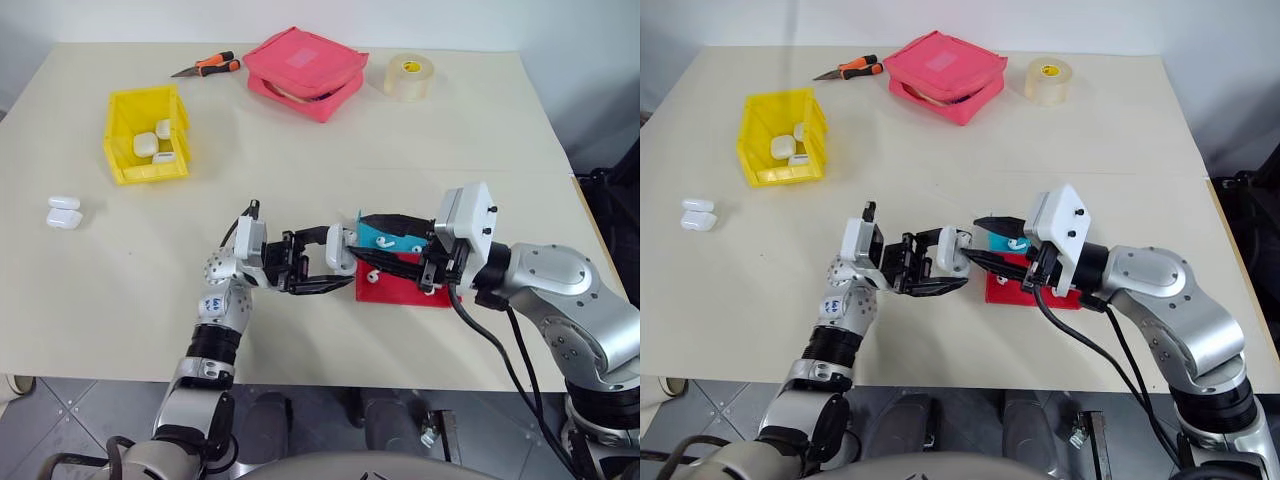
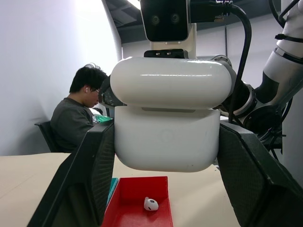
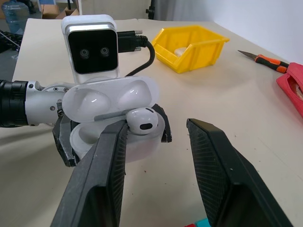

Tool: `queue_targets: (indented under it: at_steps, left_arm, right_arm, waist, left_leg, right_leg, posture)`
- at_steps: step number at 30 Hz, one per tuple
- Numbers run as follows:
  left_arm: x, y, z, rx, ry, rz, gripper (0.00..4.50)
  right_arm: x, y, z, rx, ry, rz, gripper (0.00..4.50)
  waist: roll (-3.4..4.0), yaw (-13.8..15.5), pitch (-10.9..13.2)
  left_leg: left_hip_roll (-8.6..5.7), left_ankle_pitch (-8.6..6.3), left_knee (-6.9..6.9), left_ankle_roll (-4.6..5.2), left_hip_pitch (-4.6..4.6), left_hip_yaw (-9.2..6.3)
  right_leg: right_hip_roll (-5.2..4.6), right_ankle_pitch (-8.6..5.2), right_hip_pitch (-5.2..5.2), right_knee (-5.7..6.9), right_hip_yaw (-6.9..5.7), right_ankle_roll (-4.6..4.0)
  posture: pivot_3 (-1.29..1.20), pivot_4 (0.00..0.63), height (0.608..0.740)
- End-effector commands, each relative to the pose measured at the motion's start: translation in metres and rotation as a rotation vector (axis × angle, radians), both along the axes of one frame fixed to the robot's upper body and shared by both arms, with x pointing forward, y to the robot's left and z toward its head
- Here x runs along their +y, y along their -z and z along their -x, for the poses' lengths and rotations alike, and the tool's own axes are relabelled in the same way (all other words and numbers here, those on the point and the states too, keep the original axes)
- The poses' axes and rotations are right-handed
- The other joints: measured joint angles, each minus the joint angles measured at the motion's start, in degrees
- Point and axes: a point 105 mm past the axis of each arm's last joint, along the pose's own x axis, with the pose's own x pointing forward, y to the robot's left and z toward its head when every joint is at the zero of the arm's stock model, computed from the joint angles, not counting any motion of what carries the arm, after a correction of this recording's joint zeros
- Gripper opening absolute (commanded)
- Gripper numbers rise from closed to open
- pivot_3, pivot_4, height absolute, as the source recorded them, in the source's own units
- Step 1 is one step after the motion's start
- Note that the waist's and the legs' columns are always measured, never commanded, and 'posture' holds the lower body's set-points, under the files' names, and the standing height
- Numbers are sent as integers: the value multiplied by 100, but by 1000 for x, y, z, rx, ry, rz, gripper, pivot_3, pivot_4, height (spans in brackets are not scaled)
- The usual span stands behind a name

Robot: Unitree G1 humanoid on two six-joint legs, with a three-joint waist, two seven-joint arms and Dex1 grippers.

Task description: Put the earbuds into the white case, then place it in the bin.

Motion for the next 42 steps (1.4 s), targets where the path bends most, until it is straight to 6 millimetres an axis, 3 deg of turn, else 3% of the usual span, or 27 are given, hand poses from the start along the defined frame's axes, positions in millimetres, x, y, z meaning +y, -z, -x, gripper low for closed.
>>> queue_targets:
  at_steps: [1,5,15,19,22,24,28,35,38,42]
  left_arm:
    - [-1,-7,4,-58,39,9,2799]
    - [7,-7,-3,-52,5,-2,2799]
    - [13,-9,-11,-54,-51,3,2799]
    - [18,-8,-14,-53,-73,-3,2799]
    - [23,-8,-17,-52,-98,-8,2799]
    - [25,-8,-20,-52,-111,-8,2799]
    - [27,-9,-23,-54,-122,-11,2799]
    - [33,-8,-26,-55,-148,-17,2799]
    - [36,-8,-28,-56,-161,-20,2799]
    - [41,-9,-31,-63,-195,-23,2799]
  right_arm:
    - [-9,-13,-2,-53,51,-3,2065]
    - [-26,-17,2,-46,112,14,2065]
    - [-58,-4,14,35,243,63,2065]
    - [-87,15,27,148,357,118,2065]
    - [-110,25,41,205,446,148,2584]
    - [-118,27,47,216,480,160,3285]
    - [-127,28,56,222,511,181,4493]
    - [-134,26,59,200,540,211,4493]
    - [-133,25,51,192,555,244,4493]
    - [-118,14,37,110,506,220,4493]
  waist:
    - [0,0,0]
    - [0,16,0]
    - [-1,7,0]
    - [-1,36,0]
    - [0,42,0]
    - [-1,25,1]
    - [-2,7,0]
    - [-2,9,1]
    - [-2,5,1]
    - [-3,6,1]
  left_leg:
    - [0,0,0,0,0,0]
    - [-3,0,0,0,-2,-1]
    - [-1,-4,0,7,-1,2]
    - [-2,-4,0,7,-3,0]
    - [-7,-4,0,7,-5,1]
    - [-10,-5,0,9,-3,5]
    - [-5,-5,0,9,1,10]
    - [0,-5,0,10,1,8]
    - [-1,-5,0,10,1,8]
    - [0,-5,0,10,5,4]
  right_leg:
    - [0,0,0,0,0,0]
    - [-2,0,0,-1,0,0]
    - [-2,1,0,-4,1,2]
    - [-1,1,0,-5,1,1]
    - [-4,0,5,-10,5,1]
    - [-6,2,10,-11,9,3]
    - [-1,2,14,-10,11,5]
    - [7,2,14,-9,12,5]
    - [7,2,14,-7,12,5]
    - [7,2,14,-8,9,4]
  posture:
    - [0,150,740]
    - [0,150,740]
    - [0,150,740]
    - [0,150,740]
    - [0,150,740]
    - [0,150,740]
    - [0,150,740]
    - [0,150,740]
    - [0,150,740]
    - [0,150,740]
